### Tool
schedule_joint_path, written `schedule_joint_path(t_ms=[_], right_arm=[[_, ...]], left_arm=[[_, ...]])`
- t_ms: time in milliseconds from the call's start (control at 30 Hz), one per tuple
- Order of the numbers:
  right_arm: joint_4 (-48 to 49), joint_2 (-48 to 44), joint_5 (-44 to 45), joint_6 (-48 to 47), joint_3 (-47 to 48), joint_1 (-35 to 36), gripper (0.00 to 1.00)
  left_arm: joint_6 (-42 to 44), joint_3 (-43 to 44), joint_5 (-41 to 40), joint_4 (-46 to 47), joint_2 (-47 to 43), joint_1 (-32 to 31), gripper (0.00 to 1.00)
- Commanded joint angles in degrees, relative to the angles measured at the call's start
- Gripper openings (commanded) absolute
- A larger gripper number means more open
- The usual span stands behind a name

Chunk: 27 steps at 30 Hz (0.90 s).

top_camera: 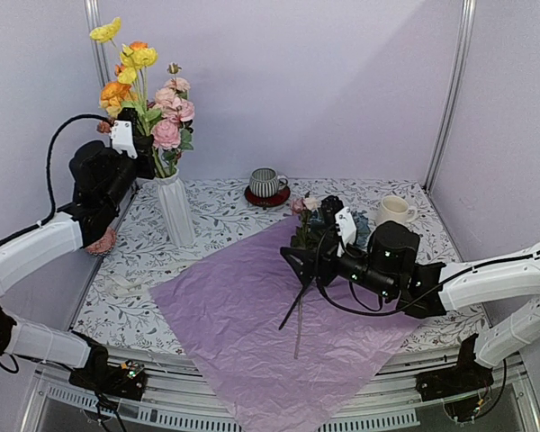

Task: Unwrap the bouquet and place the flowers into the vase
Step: Place the fake flower in the vase.

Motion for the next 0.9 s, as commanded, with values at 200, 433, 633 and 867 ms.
schedule_joint_path(t_ms=[200, 433, 633, 867], right_arm=[[1.82, 1.24, 0.31, -0.23, -1.15, -0.33, 0.99], [2.04, 1.59, 0.51, -0.24, -1.35, -0.46, 0.99], [2.05, 2.11, 0.50, -0.08, -1.36, -0.42, 0.99], [2.05, 1.94, 0.91, -0.07, -1.49, -0.42, 0.99]], left_arm=[[-1.47, -1.45, 0.67, -10.97, 5.24, 0.53, 0.00], [-3.39, -4.03, 0.53, -10.56, 5.92, 0.49, 0.01], [-5.00, -5.84, 1.28, -8.94, 6.99, 0.54, 0.04], [-6.01, -4.36, -0.78, -10.02, 7.79, 0.54, 0.26]])
